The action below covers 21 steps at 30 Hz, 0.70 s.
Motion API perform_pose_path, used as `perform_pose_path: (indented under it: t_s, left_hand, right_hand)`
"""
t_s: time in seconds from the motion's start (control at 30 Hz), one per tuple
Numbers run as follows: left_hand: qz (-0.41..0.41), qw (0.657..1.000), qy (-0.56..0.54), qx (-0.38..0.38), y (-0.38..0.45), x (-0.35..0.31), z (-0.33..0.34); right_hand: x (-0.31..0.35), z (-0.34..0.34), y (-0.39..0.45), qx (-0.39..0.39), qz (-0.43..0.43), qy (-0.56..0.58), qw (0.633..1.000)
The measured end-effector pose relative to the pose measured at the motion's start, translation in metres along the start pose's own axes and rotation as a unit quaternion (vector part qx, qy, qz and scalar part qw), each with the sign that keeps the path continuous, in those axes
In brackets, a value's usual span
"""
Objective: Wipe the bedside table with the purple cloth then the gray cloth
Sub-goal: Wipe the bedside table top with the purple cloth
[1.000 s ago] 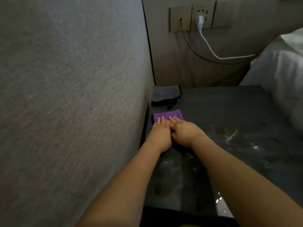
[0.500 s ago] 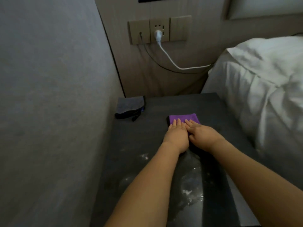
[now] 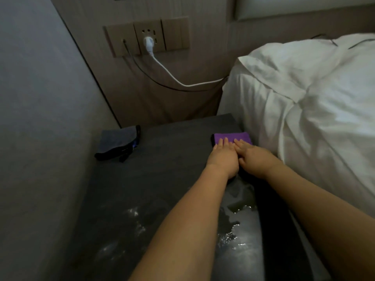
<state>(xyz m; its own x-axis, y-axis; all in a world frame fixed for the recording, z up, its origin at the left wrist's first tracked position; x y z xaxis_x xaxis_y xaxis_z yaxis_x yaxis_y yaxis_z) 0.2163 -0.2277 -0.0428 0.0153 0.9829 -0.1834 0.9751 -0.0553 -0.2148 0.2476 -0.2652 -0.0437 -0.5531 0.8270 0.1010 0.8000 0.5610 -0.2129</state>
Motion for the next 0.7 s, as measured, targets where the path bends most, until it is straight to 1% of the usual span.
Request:
perform_pose_path:
  t_s: [0.27,0.47,0.57,0.7]
  left_hand:
    - [0.018,1.0,-0.01,-0.01,-0.016,-0.016,0.008]
    - [0.039,0.999,0.007,-0.018,-0.029,-0.015,0.01]
    - [0.037,0.999,0.011,-0.016,-0.043,0.003,0.014]
    - [0.006,1.0,0.003,-0.018,-0.081,0.047,0.01]
  right_hand:
    - [-0.005,0.007,-0.025,-0.002,0.033,0.014,0.999]
    - [0.009,0.009,-0.04,0.021,0.064,0.001,0.998]
    - [0.031,0.013,-0.042,0.018,0.065,0.006,0.998]
    - [0.089,0.018,-0.043,0.028,0.032,0.018,0.999]
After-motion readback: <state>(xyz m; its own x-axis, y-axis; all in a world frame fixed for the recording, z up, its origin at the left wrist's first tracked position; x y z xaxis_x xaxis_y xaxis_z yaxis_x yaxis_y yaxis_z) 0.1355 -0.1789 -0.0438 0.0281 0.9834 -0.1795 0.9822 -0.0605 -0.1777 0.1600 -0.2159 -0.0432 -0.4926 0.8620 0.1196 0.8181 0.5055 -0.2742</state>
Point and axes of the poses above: each hand's wrist, its own y-axis towards the middle knuckle, its own z-axis out of the palm, x = y × z, the point moved 10 cm from there along y, towards the middle knuckle, and after that the axes turned 14 degrees about z, right-handed, at the moved point
